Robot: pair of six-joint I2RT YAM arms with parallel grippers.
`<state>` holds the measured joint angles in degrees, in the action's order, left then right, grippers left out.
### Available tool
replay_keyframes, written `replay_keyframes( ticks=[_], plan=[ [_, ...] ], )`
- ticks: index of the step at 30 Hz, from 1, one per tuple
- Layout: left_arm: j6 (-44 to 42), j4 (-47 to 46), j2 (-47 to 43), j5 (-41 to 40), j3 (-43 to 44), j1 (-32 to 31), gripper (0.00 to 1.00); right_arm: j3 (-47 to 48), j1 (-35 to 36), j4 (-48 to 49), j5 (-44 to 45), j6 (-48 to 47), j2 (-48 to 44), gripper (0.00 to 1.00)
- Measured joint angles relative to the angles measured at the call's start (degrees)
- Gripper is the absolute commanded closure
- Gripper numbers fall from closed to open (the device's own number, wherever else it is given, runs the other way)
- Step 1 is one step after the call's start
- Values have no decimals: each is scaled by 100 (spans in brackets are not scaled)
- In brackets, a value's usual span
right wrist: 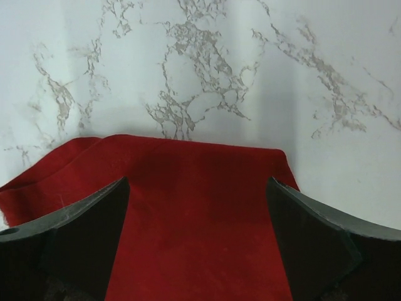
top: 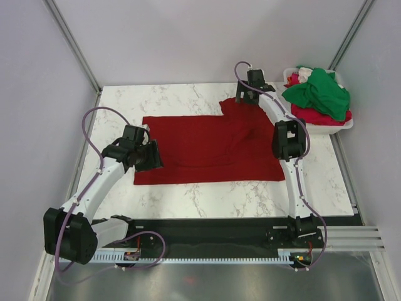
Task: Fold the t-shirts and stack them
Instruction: Fold the tshirt
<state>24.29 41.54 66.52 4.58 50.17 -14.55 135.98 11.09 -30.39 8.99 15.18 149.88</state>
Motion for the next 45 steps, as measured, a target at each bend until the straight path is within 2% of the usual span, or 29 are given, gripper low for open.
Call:
replay_keyframes(
  ticks=[8, 9, 11, 12, 15, 18, 20, 23, 26, 30, 33, 35, 45],
  plan=[
    [0, -2, 22, 0, 0, 0, 38, 101, 4, 238, 151, -155, 212, 2],
    [0, -2, 22, 0, 0, 0, 38, 101, 4, 273, 177, -164, 221, 5],
    [0, 0, 24, 0, 0, 2, 38, 109, 4, 341, 210, -179, 251, 17],
    [0, 0, 28, 0, 0, 2, 38, 116, 4, 393, 232, -210, 273, 34],
    [0, -2, 48, 0, 0, 2, 38, 142, 4, 479, 254, -221, 315, 54],
    [0, 0, 59, 0, 0, 0, 38, 144, 4, 599, 247, -214, 352, 72],
    [0, 0, 68, 0, 0, 2, 38, 144, 7, 645, 243, -190, 356, 75],
    [0, -2, 105, -2, 0, 2, 38, 142, 15, 649, 245, -170, 356, 90],
    [2, 7, 234, -59, 17, 48, 34, 120, 15, 658, 227, -129, 337, 92],
    [94, 11, 953, -4, 498, 485, 28, -238, 15, 662, 149, -2, 85, 96],
    [205, -151, 1698, -33, 1169, 743, 30, -522, 15, 656, -4, 162, -164, 99],
    [271, -293, 2330, -33, 1768, 863, 37, -704, 15, 671, -133, 280, -337, 100],
    [415, -669, 4819, 98, 4374, 1613, 36, -2282, 15, 1314, -774, 1091, -1084, 100]
  ],
)
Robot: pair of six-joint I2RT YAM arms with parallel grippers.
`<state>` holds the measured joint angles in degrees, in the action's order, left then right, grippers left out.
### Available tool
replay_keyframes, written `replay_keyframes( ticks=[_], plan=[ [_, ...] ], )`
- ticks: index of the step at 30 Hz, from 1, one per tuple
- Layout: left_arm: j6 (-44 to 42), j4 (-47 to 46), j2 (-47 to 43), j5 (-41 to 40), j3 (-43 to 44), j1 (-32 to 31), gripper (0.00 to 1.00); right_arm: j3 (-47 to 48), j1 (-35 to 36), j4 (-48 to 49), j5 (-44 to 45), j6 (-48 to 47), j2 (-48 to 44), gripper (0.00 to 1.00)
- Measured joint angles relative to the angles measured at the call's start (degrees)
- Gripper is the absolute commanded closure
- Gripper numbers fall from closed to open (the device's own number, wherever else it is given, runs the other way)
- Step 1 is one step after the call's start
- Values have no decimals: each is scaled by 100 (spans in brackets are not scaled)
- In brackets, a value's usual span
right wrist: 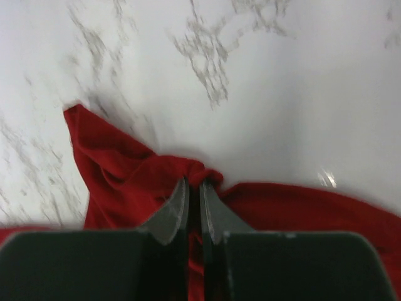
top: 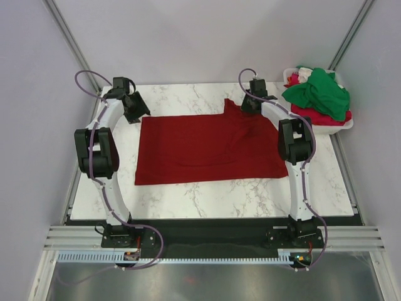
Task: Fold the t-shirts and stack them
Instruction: Fold the tshirt
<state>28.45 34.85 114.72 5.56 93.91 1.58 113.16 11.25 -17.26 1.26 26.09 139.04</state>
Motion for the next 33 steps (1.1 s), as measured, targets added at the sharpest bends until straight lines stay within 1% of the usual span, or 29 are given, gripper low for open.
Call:
replay_keyframes(
  ticks=[3, 8, 13, 19, 20, 23, 25, 26, 28, 30, 32, 33],
  plan=[
    [-55, -37, 476, 9, 605, 98, 36, -328, -11, 396, -190, 245, -33, 100],
    [-197, -37, 1272, 68, 1388, 227, 38, -365, -15, 570, -466, 411, -33, 100],
    [-286, 13, 1858, 157, 1718, 315, 40, -365, 15, 612, -621, 437, -33, 100],
    [-343, 59, 1996, 219, 1781, 348, 41, -400, 17, 621, -684, 437, -33, 100],
    [-348, 59, 2015, 238, 1797, 348, 45, -417, 17, 616, -691, 437, -33, 100],
    [-352, 52, 2074, 319, 1867, 348, 53, -455, 15, 647, -706, 437, -33, 100],
    [-354, 39, 2105, 378, 1882, 348, 56, -463, 15, 662, -708, 437, -33, 100],
    [-361, 37, 2109, 385, 1882, 348, 60, -468, 15, 673, -715, 437, -33, 100],
    [-369, 37, 2109, 380, 1873, 345, 61, -474, 11, 693, -739, 435, -33, 100],
    [-374, 35, 2109, 385, 1869, 345, 66, -476, 2, 695, -754, 435, -33, 100],
    [-393, 42, 2111, 398, 1864, 345, 84, -479, -2, 697, -772, 437, -33, 100],
    [-411, 59, 2111, 411, 1862, 345, 91, -481, -9, 697, -780, 437, -33, 100]
  ],
)
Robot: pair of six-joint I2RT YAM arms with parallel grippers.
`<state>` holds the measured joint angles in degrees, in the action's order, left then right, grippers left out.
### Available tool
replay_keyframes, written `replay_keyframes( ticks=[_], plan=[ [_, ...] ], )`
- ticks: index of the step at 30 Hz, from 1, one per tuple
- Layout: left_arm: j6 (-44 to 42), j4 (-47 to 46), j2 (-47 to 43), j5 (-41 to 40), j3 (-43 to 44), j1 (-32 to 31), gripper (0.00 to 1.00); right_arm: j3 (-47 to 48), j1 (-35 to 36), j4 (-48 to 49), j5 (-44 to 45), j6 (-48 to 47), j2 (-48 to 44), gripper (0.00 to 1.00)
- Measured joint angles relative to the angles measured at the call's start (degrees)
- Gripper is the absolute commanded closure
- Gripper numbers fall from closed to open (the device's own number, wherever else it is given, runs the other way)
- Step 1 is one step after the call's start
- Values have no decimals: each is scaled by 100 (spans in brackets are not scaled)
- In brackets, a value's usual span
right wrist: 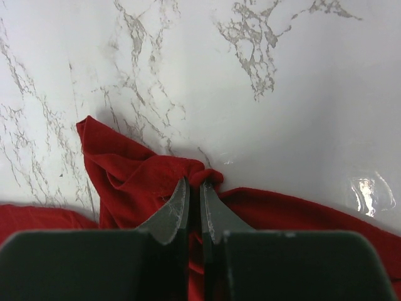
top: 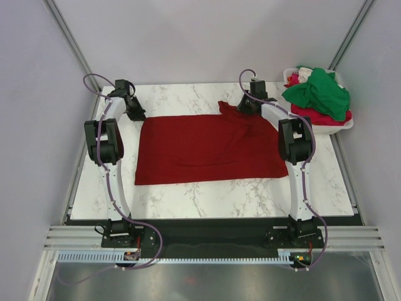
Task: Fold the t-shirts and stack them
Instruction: Fold the tshirt
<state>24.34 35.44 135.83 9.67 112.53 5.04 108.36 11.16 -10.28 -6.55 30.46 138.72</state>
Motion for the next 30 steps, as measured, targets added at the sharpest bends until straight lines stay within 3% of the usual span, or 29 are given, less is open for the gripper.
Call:
replay_keyframes(
  ticks=[1, 14, 30],
  plan=[
    [-17, 15, 2, 7, -4, -4, 98, 0, -2, 2, -11, -2, 0, 100],
    [-39, 52, -501, 142, -570, -31, 98, 345, -15, -361, -61, -219, -199, 100],
    [-39, 37, -2876, 291, -2273, -31, 98, -1357, -15, -710, 195, -586, -2677, 100]
  ],
)
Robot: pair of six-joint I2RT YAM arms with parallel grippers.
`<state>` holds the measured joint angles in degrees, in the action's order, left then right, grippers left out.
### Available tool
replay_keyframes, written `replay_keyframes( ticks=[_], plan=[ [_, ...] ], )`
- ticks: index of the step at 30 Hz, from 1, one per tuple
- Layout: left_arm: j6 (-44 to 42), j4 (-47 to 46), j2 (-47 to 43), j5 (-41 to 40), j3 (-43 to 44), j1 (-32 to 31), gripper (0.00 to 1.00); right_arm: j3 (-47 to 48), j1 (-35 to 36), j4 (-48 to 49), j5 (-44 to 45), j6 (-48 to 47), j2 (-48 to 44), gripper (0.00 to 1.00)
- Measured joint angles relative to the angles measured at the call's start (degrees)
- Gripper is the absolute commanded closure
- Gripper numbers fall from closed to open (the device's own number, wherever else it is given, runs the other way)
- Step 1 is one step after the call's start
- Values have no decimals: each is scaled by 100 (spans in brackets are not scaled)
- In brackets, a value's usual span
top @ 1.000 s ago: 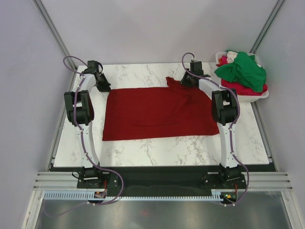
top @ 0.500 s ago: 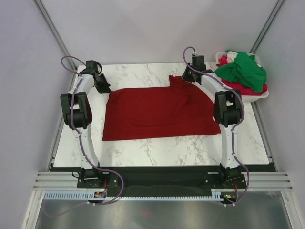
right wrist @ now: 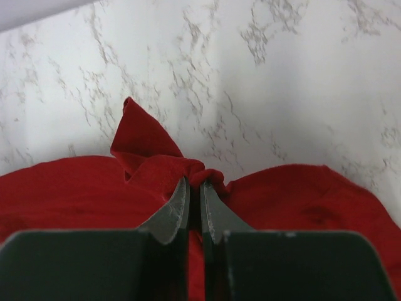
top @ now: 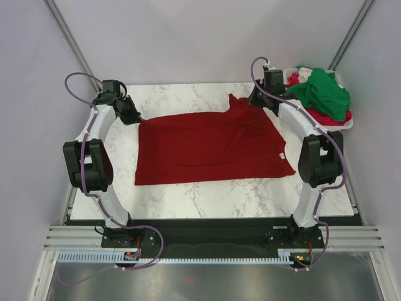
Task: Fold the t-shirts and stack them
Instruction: Fold the tshirt
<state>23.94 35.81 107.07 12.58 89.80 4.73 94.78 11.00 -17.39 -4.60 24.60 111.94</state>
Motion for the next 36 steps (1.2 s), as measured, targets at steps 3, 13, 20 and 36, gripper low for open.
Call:
replay_keyframes(
  ticks=[3, 13, 20, 36],
  plan=[
    [0, 13, -328, -9, -409, 0, 98, -529, 2, -31, 63, -44, -343, 100],
    [-9, -13, -1005, -168, -1639, 0, 98, -1943, 2, -140, 221, -157, -1591, 100],
    [-63, -42, -1285, -332, -1952, 0, 98, -2754, 2, -153, 321, -212, -2597, 100],
    [-170, 269, -1663, -1316, -2614, 74, 40, -4223, -299, -817, 1902, 293, -3418, 17]
  ],
)
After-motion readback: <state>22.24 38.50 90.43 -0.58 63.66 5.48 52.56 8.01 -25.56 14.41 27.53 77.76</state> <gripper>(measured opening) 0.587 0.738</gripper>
